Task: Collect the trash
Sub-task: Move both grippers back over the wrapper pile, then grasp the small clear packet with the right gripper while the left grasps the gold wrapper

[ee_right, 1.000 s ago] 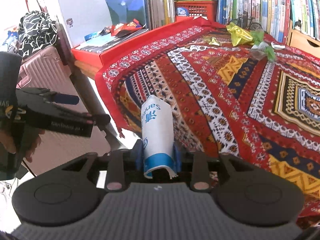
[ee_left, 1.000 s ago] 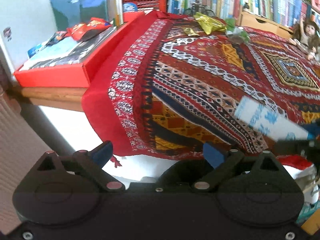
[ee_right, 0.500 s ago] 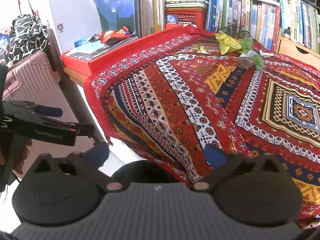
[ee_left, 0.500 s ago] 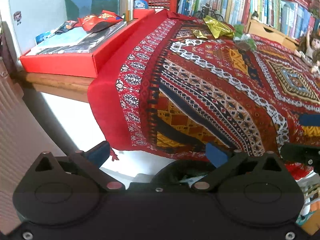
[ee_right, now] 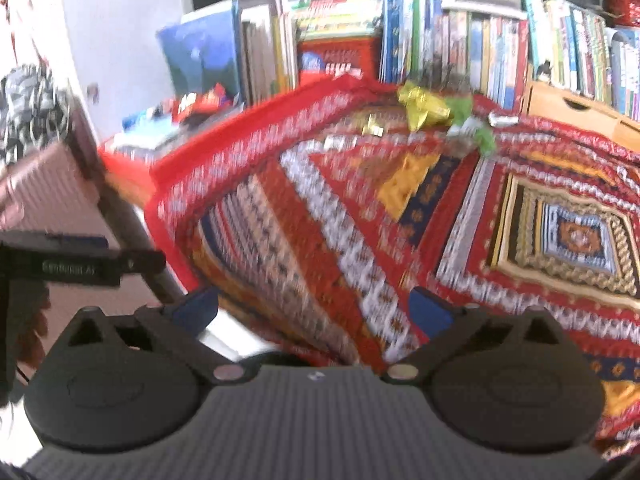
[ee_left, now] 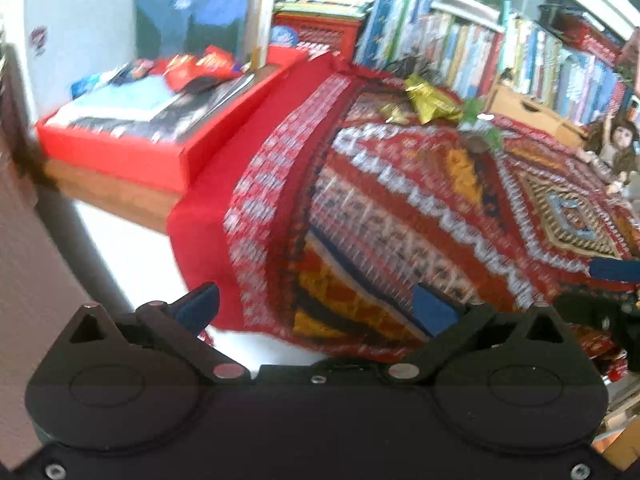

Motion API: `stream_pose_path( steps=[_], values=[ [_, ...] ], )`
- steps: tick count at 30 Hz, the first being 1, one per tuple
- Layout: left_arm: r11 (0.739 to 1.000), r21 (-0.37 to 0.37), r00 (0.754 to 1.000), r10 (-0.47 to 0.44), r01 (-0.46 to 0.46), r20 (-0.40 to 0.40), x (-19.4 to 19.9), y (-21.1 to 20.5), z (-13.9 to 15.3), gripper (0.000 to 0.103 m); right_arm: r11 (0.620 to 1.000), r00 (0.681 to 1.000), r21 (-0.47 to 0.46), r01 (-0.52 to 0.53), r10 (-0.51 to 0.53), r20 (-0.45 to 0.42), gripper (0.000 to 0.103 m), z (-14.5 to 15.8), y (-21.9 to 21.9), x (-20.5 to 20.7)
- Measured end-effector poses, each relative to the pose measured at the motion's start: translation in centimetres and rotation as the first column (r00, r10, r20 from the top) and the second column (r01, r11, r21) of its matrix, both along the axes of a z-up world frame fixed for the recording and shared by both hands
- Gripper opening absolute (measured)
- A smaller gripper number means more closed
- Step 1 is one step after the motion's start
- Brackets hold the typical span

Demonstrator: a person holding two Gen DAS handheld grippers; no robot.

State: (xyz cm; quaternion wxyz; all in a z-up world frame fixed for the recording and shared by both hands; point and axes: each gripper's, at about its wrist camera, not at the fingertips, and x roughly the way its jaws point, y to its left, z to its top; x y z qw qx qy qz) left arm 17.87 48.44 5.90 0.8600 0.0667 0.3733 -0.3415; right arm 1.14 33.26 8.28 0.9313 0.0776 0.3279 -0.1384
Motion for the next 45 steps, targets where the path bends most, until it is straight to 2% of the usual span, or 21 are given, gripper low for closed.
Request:
stream_pose_path(
  steps=[4, 13, 19, 23, 26, 29, 30, 31, 34, 36, 40, 45],
  values=[
    [0.998, -0.005, 0.997, -0.07, 0.07, 0.028, 1.4, -3.1, 1.8, 0.103, 0.999, 0.998, -0.033, 0.026, -0.023, 0.063, 0.103, 2.2, -2.4, 1.0],
    [0.992, -0.099, 0.993, -0.064, 0.074, 0.096, 4.9, -10.8, 5.5, 0.103, 0.989, 0.977, -0.105, 0.103, -0.08, 0.198, 0.103, 7.8, -9.8, 3.7],
    [0.992, -0.074, 0.988, -0.093, 0.103, 0.12, 8.1, -17.2, 6.0, 0.103, 0.98, 0.971, -0.121, 0.158, -0.132, 0.197, 0.103, 9.0, -15.7, 6.1],
    [0.997, -0.042, 0.994, -0.064, 0.068, 0.087, 10.1, -21.2, 5.1, 0.103, 0.988, 0.966, -0.044, 0.148, -0.135, 0.22, 0.103, 7.7, -18.8, 6.1],
    [0.999, -0.01, 0.998, -0.043, 0.043, 0.037, 11.5, -23.4, 3.8, 0.103, 0.992, 0.978, -0.023, 0.126, -0.12, 0.169, 0.1, 5.6, -20.2, 7.2],
    [1.0, 0.012, 0.999, -0.024, 0.024, 0.029, 12.7, -25.1, 2.4, 0.103, 0.989, 0.99, -0.084, 0.123, -0.116, 0.086, 0.087, 3.4, -20.8, 9.4],
    [1.0, 0.021, 0.999, -0.016, 0.016, 0.031, 13.0, -25.7, 2.0, 0.103, 0.99, 0.993, -0.098, 0.106, -0.1, 0.064, 0.078, 2.7, -21.0, 10.3],
    [0.999, 0.033, 1.0, -0.011, 0.01, 0.027, 13.5, -26.3, 1.5, 0.103, 0.99, 0.995, -0.104, 0.092, -0.087, 0.051, 0.07, 2.2, -21.2, 10.9],
    [0.998, 0.061, 1.0, -0.007, 0.006, 0.017, 14.7, -27.9, 0.4, 0.103, 0.996, 0.999, -0.082, 0.037, -0.035, 0.029, 0.056, 0.6, -22.0, 12.9],
    [0.997, 0.081, 1.0, -0.001, -0.001, 0.028, 15.4, -29.0, -0.2, 0.103, 0.998, 1.0, -0.069, 0.006, -0.005, 0.009, 0.053, -0.2, -22.6, 14.1],
    [0.993, 0.116, 0.999, 0.03, -0.032, 0.026, 17.0, -31.0, -1.5, 0.103, 0.997, 1.0, -0.072, -0.025, 0.024, -0.018, 0.055, -1.4, -24.1, 16.3],
    [0.989, 0.136, 0.998, 0.058, -0.059, 0.016, 18.6, -33.1, -2.8, 0.103, 0.997, 0.997, -0.03, -0.071, 0.07, -0.035, 0.055, -2.8, -26.3, 18.1]
  ],
)
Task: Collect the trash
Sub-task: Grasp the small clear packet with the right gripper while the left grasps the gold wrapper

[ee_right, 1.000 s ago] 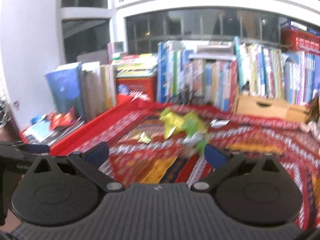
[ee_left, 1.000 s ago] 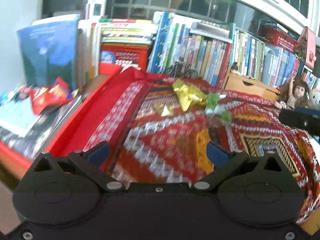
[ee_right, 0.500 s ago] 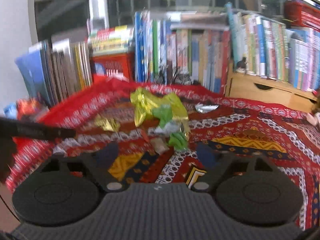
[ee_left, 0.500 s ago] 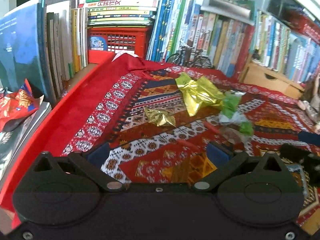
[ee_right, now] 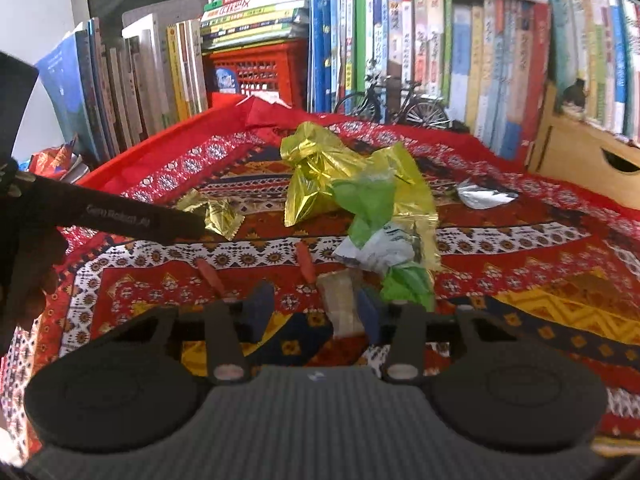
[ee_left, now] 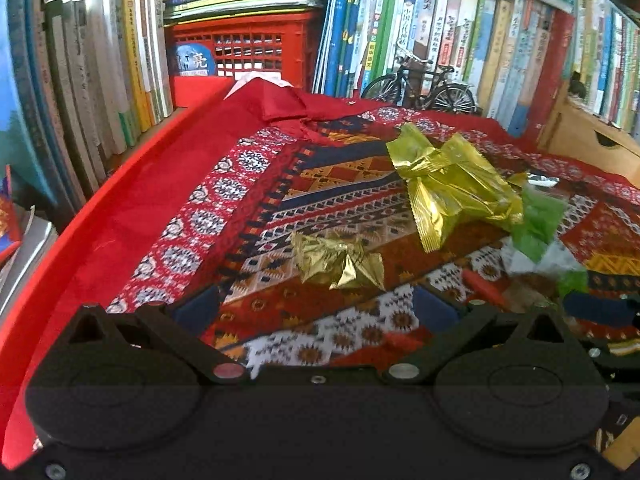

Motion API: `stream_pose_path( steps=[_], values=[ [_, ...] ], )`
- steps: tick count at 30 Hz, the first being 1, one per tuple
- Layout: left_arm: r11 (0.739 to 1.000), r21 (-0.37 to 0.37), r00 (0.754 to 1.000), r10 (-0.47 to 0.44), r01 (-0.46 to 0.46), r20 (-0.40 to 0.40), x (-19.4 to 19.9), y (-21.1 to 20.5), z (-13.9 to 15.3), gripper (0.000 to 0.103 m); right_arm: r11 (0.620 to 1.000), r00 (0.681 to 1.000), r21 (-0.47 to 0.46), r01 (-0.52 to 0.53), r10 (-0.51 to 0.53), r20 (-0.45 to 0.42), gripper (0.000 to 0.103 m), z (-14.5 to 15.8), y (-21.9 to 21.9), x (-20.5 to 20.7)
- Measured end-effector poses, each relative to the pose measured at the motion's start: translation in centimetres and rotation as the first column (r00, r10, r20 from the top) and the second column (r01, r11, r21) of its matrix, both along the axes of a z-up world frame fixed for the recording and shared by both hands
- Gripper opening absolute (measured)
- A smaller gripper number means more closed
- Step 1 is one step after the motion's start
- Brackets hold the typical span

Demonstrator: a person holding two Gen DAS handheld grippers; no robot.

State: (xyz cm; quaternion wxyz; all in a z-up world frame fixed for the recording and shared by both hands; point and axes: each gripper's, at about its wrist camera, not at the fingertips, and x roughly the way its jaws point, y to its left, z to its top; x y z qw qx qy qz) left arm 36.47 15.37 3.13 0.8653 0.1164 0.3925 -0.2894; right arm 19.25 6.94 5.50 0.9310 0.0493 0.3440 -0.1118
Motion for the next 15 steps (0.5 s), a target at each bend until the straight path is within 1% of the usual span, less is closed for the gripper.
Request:
stream_pose_path(
  steps=[4, 7, 8, 10, 12, 13, 15],
  values=[
    [1.0, 0.02, 1.0, -0.003, 0.002, 0.013, 0.7, -1.4, -0.5, 0.103, 1.0, 1.0, -0.01, -0.005, 0.005, -0.013, 0.055, -0.9, -1.0, 0.7],
    [0.999, 0.024, 0.999, -0.023, 0.022, 0.022, 1.0, -2.2, -0.8, 0.103, 1.0, 1.0, 0.0, 0.006, -0.006, -0.02, 0.054, -1.2, -1.9, 0.9],
    [0.999, 0.028, 0.999, -0.034, 0.033, 0.024, 1.1, -2.5, -0.9, 0.103, 1.0, 1.0, 0.0, 0.012, -0.012, -0.023, 0.052, -1.3, -2.2, 1.0],
    [0.998, 0.043, 0.999, -0.044, 0.043, 0.031, 1.3, -2.9, -1.2, 0.103, 1.0, 0.999, -0.002, 0.017, -0.017, -0.031, 0.042, -1.5, -2.6, 1.1],
    [0.998, 0.054, 0.999, -0.042, 0.04, 0.03, 1.6, -3.2, -1.5, 0.103, 1.0, 0.999, 0.0, 0.01, -0.01, -0.045, 0.037, -1.8, -2.8, 1.3],
    [0.998, 0.053, 0.999, -0.043, 0.042, 0.028, 1.7, -3.2, -1.7, 0.103, 1.0, 0.999, 0.002, 0.002, -0.002, -0.047, 0.034, -1.9, -2.8, 1.4],
    [0.998, 0.048, 0.998, -0.05, 0.049, 0.027, 1.9, -3.2, -1.9, 0.103, 1.0, 0.999, 0.004, -0.014, 0.014, -0.041, 0.034, -2.0, -2.8, 1.5]
  ],
)
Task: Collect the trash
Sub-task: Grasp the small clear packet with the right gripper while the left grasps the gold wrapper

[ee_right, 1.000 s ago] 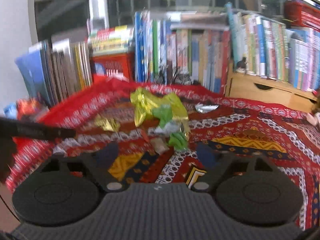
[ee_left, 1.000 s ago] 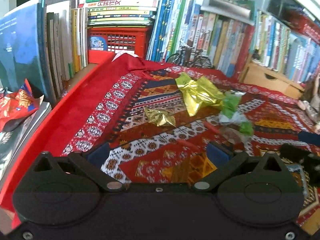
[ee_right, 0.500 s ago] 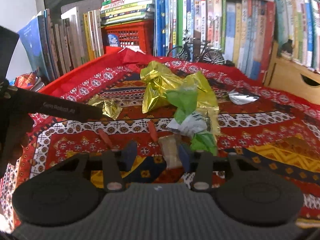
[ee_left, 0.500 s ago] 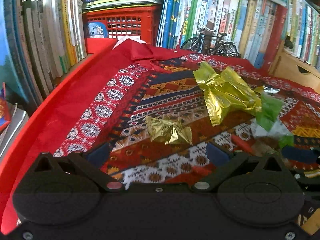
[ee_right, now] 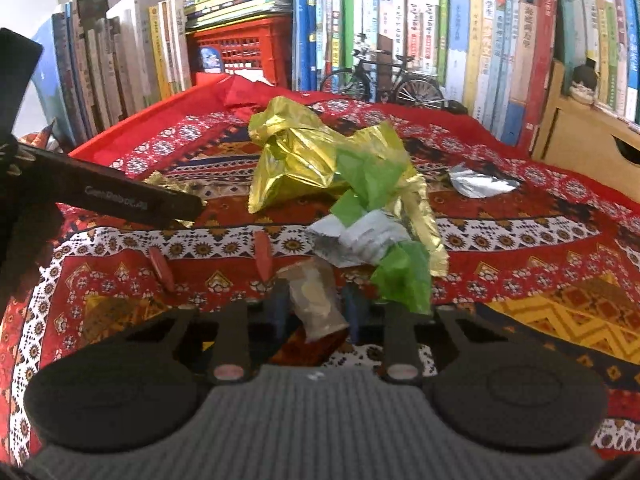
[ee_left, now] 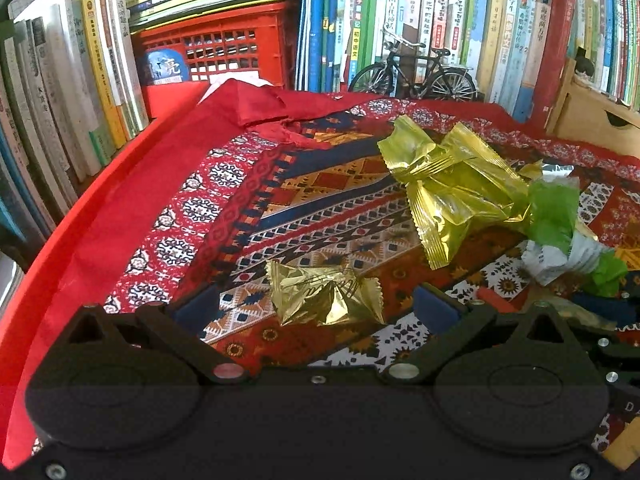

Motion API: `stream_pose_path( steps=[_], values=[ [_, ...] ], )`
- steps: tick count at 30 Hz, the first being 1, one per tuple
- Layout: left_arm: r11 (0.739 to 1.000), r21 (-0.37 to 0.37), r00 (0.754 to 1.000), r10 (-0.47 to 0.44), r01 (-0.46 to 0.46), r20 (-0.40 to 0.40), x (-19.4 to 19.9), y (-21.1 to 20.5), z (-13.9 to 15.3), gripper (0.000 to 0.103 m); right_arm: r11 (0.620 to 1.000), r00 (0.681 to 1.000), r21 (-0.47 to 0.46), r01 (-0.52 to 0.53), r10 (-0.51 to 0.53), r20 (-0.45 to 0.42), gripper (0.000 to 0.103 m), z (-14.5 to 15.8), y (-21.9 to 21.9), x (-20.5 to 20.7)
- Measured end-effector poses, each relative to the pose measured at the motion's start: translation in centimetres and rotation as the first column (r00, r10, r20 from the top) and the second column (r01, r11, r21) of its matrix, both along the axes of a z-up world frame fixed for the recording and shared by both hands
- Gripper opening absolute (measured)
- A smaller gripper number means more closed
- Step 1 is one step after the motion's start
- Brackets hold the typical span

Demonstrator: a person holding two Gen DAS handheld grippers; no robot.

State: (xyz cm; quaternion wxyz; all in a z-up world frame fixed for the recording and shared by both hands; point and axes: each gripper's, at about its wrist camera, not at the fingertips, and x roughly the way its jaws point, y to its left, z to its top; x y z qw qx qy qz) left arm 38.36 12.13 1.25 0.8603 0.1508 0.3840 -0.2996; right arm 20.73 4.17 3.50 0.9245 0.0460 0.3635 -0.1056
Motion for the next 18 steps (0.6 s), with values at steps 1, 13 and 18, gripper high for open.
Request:
stream_pose_path(
  steps=[1, 13, 18],
  values=[
    [1.0, -0.001, 1.0, -0.007, 0.007, 0.001, 0.1, -0.09, -0.09, 0.102, 1.0, 1.0, -0.004, -0.006, 0.006, 0.004, 0.033, 0.03, 0.05, 0.11],
    [1.0, -0.005, 0.999, -0.03, 0.029, -0.032, 0.65, -0.49, -0.8, 0.058, 1.0, 1.0, 0.018, -0.018, 0.018, 0.004, 0.023, -0.25, 0.06, 0.33],
    [0.999, -0.018, 0.999, -0.033, 0.032, -0.035, 0.36, -0.12, -0.72, 0.05, 1.0, 1.0, -0.003, 0.003, -0.003, -0.004, 0.023, -0.21, 0.05, 0.04]
  ],
)
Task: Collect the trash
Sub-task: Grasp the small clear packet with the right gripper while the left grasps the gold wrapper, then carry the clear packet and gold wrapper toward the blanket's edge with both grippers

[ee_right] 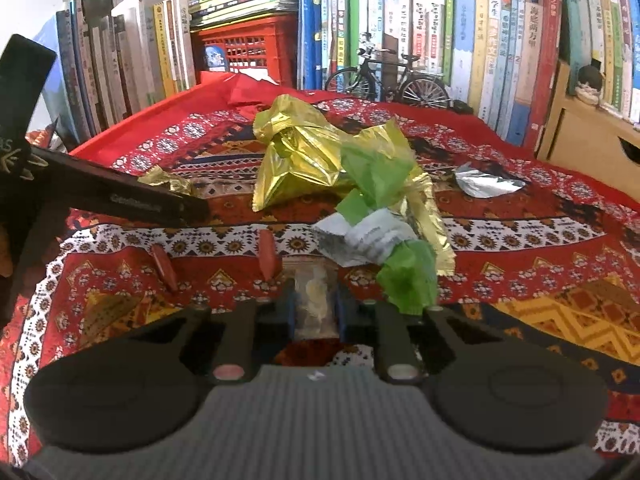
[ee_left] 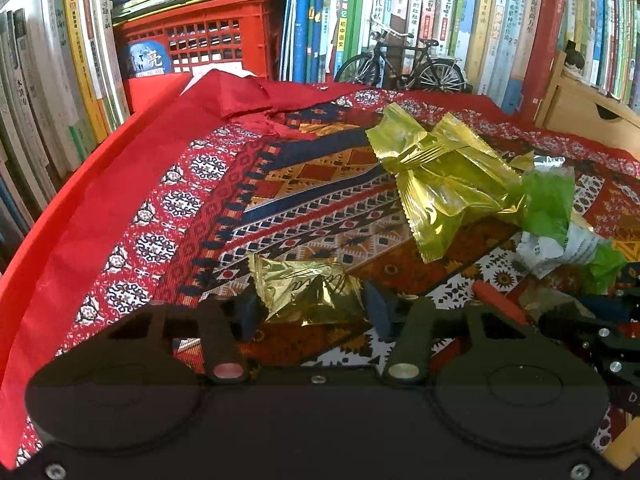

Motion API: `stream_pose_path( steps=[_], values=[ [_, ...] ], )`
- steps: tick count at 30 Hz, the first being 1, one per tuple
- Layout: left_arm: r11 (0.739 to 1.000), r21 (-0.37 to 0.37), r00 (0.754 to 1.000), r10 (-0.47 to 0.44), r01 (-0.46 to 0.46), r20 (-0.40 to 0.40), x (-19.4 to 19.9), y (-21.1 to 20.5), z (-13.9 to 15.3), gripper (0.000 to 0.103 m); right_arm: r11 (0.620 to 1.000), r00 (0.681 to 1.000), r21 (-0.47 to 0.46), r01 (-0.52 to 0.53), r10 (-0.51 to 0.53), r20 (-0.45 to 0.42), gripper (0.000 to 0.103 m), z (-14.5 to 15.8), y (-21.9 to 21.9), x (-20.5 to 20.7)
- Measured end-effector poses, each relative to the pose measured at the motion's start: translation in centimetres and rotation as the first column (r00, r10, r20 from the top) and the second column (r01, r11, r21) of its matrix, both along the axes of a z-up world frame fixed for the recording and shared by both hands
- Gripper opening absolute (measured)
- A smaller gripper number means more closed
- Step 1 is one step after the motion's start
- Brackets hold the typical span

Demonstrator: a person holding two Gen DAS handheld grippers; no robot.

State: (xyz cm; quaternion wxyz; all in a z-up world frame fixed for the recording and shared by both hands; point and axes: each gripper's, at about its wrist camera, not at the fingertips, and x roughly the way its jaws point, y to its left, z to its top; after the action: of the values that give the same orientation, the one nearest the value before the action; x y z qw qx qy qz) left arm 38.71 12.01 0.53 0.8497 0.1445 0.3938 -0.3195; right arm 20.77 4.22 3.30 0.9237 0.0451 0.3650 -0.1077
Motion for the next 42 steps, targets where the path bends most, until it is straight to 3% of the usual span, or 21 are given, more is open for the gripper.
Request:
stream_pose_path(
  steps=[7, 25, 33, 42],
  values=[
    [0.996, -0.058, 0.997, 0.062, -0.064, -0.036, -0.6, 1.4, 1.1, 0.05, 0.999, 0.999, 0.011, 0.04, -0.04, 0.003, 0.023, 0.7, 0.2, -0.9],
    [0.997, -0.073, 0.999, 0.03, -0.031, -0.026, -6.6, 8.2, 3.7, 0.05, 0.995, 0.994, 0.007, 0.094, -0.095, 0.063, 0.023, 3.4, 4.9, -5.1],
    [0.996, -0.083, 0.999, -0.028, 0.027, -0.016, -10.3, 10.8, 5.0, 0.05, 0.992, 0.99, 0.01, 0.122, -0.123, 0.064, 0.023, 4.2, 7.6, -8.0],
    [0.994, -0.101, 0.999, -0.031, 0.029, -0.016, -13.2, 14.2, 5.8, 0.05, 0.987, 0.986, 0.027, 0.16, -0.161, 0.047, 0.023, 4.6, 10.5, -11.3]
  ],
)
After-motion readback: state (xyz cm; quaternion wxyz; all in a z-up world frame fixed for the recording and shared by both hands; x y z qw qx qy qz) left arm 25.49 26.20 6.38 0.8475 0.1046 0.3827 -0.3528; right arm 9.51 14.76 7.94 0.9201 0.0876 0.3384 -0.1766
